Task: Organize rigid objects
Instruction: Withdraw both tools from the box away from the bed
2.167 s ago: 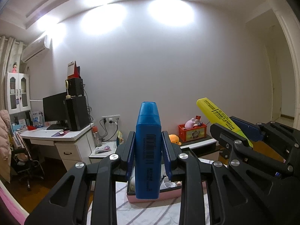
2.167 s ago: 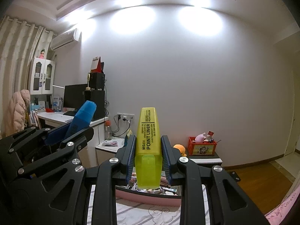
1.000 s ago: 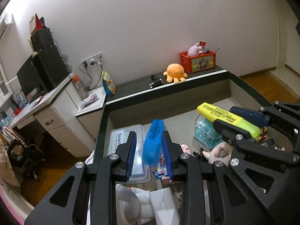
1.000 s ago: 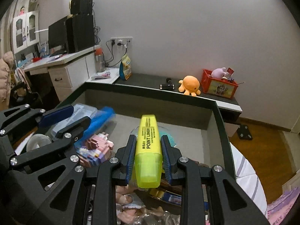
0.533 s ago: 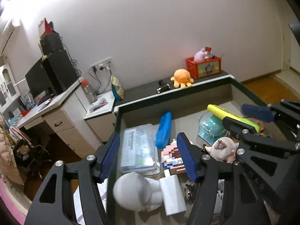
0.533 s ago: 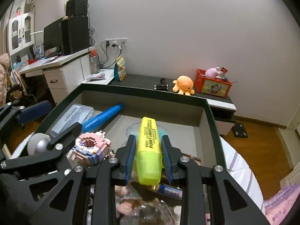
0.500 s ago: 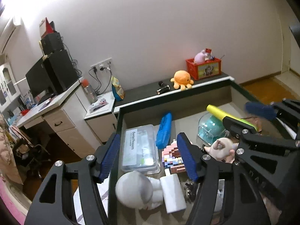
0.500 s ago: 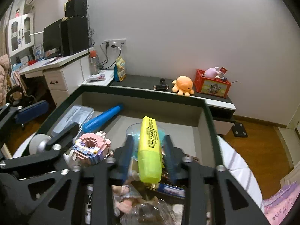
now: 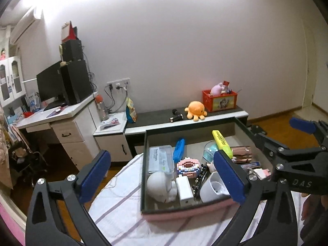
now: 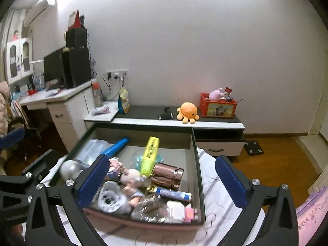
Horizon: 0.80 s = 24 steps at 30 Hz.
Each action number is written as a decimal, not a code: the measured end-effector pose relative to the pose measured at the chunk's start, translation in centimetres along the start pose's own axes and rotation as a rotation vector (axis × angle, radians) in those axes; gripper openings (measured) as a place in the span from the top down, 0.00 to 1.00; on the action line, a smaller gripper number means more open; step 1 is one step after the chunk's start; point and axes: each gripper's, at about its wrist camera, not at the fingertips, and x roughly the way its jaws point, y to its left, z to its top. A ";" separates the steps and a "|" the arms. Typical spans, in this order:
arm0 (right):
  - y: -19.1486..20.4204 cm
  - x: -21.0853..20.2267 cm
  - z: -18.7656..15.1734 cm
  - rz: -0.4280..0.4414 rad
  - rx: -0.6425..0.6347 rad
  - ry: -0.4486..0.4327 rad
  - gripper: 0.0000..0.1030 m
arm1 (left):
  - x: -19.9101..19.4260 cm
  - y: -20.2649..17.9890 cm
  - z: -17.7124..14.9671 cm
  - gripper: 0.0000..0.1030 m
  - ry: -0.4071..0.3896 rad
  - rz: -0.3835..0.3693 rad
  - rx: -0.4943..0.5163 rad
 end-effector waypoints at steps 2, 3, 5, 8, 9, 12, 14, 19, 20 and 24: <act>0.3 -1.8 -0.3 0.006 -0.012 -0.018 0.00 | -1.7 0.3 -0.2 0.00 -0.015 0.010 -0.007; 0.5 -2.4 -0.4 0.011 -0.015 -0.022 0.00 | -2.4 0.4 -0.3 0.00 -0.026 0.014 -0.015; 0.8 -4.1 -0.7 0.006 -0.020 -0.038 0.00 | -4.2 0.8 -0.4 0.00 -0.047 0.026 -0.030; 1.3 -6.7 -1.4 0.005 -0.032 -0.068 0.00 | -6.3 1.2 -0.7 0.00 -0.068 0.044 -0.045; 1.4 -7.5 -1.6 0.012 -0.029 -0.076 0.00 | -7.1 1.2 -0.9 0.00 -0.072 0.052 -0.049; 2.1 -9.9 -2.1 0.017 -0.043 -0.098 0.00 | -9.4 1.0 -1.5 0.00 -0.097 0.073 -0.053; 2.6 -11.5 -2.6 0.013 -0.054 -0.121 0.00 | -10.7 1.2 -1.8 0.00 -0.106 0.080 -0.062; 3.5 -15.3 -3.7 -0.010 -0.077 -0.161 0.00 | -14.4 1.5 -2.8 0.00 -0.145 0.080 -0.097; 3.6 -15.9 -3.8 -0.009 -0.079 -0.167 0.00 | -15.2 1.4 -3.1 0.00 -0.154 0.076 -0.096; 3.7 -18.9 -4.7 -0.024 -0.084 -0.196 0.00 | -17.8 1.2 -3.7 0.00 -0.165 0.062 -0.082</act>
